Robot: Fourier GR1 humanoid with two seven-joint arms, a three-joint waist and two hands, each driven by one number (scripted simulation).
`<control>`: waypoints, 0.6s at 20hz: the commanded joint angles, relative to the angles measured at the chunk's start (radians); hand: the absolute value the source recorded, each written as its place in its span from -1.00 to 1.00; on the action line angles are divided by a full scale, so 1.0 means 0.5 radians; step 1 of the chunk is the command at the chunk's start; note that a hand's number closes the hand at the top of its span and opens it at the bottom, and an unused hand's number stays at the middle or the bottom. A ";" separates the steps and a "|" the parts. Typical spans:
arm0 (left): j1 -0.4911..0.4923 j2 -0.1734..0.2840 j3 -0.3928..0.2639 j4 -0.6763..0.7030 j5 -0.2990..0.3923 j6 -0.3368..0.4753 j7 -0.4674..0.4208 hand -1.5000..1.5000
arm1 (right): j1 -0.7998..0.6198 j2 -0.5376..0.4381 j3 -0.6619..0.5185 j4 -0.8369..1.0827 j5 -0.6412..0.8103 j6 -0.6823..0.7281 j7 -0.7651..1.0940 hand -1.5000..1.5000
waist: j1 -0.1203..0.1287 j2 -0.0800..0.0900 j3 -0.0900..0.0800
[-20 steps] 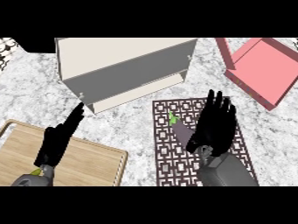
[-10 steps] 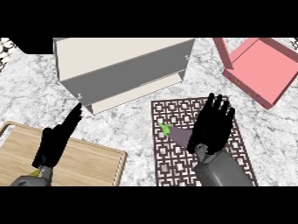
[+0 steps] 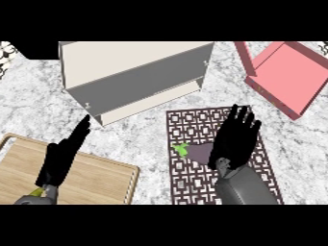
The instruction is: Pick the bell pepper from the placemat and place it in the tiered shelf
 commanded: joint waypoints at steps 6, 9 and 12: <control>0.011 -0.035 0.022 0.014 -0.039 0.005 -0.044 0.00 | -0.101 0.026 -0.144 0.341 0.040 -0.065 0.214 -1.00 | 0.011 0.009 0.003; -0.004 -0.036 0.019 0.019 -0.055 -0.012 -0.001 0.00 | 0.026 0.026 -0.048 0.281 0.043 -0.132 0.233 -1.00 | 0.004 0.006 0.003; -0.105 -0.005 0.082 0.034 -0.009 -0.066 0.052 0.00 | 0.012 0.026 -0.125 0.420 0.046 -0.202 0.128 -1.00 | 0.004 0.009 0.003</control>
